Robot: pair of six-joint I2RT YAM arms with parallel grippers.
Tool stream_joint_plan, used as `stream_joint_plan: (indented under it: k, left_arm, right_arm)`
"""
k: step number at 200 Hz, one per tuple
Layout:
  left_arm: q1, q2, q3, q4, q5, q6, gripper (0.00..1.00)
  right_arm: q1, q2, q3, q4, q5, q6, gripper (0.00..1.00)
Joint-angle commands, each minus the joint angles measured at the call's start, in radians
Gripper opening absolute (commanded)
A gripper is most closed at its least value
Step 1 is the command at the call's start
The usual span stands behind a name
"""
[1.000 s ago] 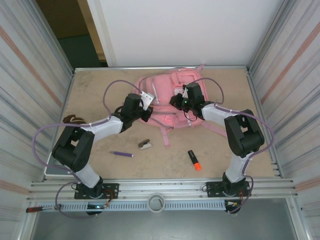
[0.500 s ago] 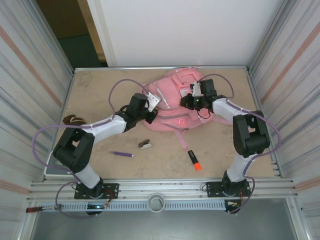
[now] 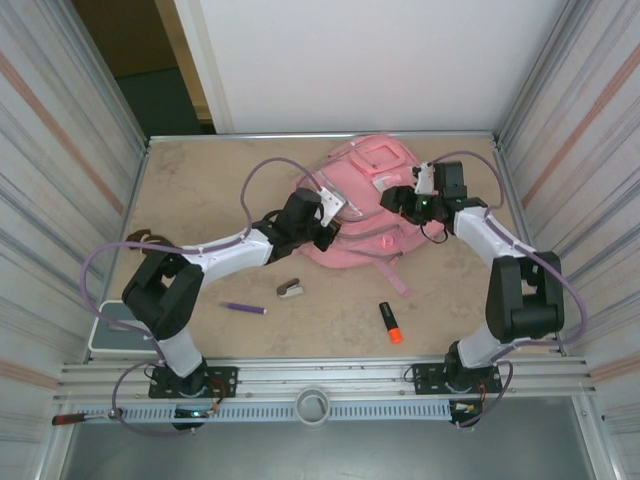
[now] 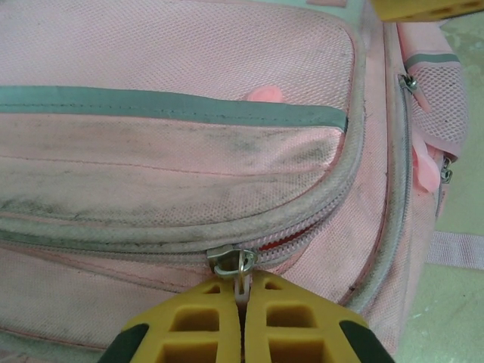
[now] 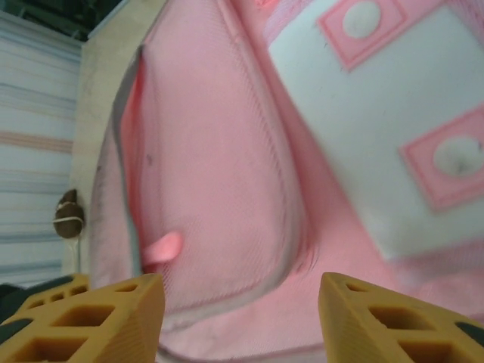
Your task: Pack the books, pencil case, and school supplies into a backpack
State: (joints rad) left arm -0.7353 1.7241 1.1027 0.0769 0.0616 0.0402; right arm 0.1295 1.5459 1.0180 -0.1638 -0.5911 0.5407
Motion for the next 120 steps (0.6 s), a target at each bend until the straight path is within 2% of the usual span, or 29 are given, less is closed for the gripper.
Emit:
stream_joint_plan:
  k: [1,43,70,86,109,120]
  left_arm:
    - [-0.010,0.012,0.020,0.016,-0.006,-0.024,0.00]
    - [-0.013,0.014,0.015,0.014,-0.014,-0.014,0.00]
    - [-0.016,0.014,0.009,0.015,-0.025,-0.010,0.00]
    - [-0.017,0.012,0.003,0.015,-0.032,-0.005,0.00]
    - [-0.016,-0.005,-0.015,0.014,-0.069,0.019,0.00]
    - [-0.017,-0.014,-0.020,0.005,-0.105,0.043,0.00]
  right_arm:
    - [0.023,-0.033,-0.071,0.093,0.025,0.098,0.60]
    - [0.093,0.010,-0.085,0.194,0.071,0.212,0.62]
    - [0.120,0.052,-0.071,0.222,0.101,0.250,0.58]
    - [0.125,0.073,-0.068,0.223,0.112,0.253,0.48]
    - [0.110,0.077,-0.077,0.205,0.129,0.219,0.25]
    - [0.094,0.066,-0.085,0.201,0.127,0.195,0.17]
